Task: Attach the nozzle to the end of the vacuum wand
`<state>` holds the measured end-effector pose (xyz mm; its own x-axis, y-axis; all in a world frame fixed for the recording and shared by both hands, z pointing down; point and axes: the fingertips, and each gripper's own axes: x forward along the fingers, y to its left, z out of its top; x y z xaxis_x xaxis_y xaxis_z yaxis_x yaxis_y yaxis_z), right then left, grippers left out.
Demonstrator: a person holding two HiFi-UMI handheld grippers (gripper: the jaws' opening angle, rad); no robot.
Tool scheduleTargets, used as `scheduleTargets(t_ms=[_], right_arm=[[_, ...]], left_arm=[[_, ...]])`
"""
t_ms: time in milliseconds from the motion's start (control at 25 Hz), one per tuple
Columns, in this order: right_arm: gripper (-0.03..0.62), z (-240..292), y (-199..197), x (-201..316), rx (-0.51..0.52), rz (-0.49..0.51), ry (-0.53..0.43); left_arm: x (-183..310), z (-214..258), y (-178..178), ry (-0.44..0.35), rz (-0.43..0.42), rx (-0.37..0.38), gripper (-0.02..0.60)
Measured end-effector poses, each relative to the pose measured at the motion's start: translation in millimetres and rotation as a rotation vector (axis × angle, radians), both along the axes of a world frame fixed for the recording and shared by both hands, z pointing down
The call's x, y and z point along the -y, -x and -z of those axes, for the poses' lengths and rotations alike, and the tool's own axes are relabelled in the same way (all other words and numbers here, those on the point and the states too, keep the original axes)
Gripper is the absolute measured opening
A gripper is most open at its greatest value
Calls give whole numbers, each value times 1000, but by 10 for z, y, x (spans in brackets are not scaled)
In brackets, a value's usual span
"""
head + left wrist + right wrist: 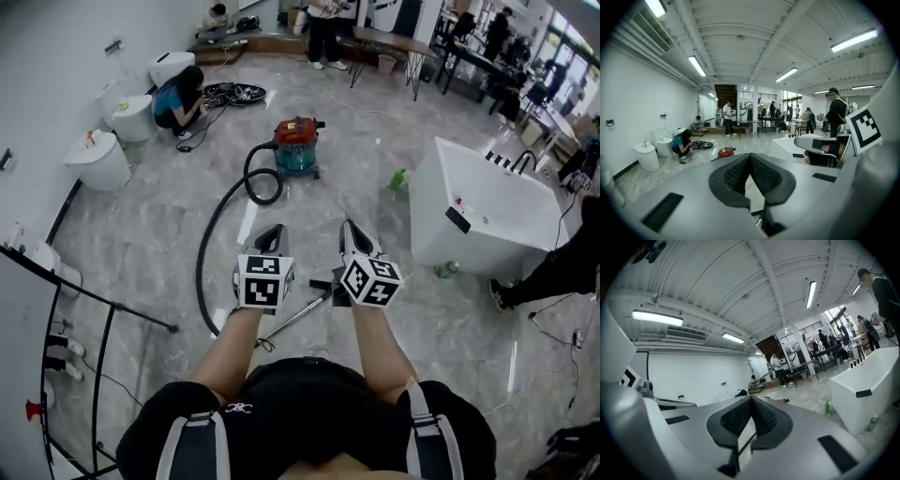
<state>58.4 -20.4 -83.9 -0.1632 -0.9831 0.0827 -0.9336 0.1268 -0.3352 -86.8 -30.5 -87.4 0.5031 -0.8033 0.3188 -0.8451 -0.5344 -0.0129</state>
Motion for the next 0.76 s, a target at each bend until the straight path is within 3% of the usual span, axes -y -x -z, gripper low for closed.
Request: scheduleTargets(t_ms=[160, 360, 600, 760], right_arm=[[15, 195, -229, -68, -4, -37, -43], [14, 457, -330, -93, -50, -66, -107], [14, 531, -369, -150, -58, -66, -116], [14, 528, -373, -158, -56, -53, -114]], left_arm=[[-49, 217, -221, -40, -27, -7, 9], [-48, 249, -389, -35, -62, -23, 8], [12, 249, -332, -20, -40, -47, 8], [27, 243, -283, -43, -13, -20, 9]])
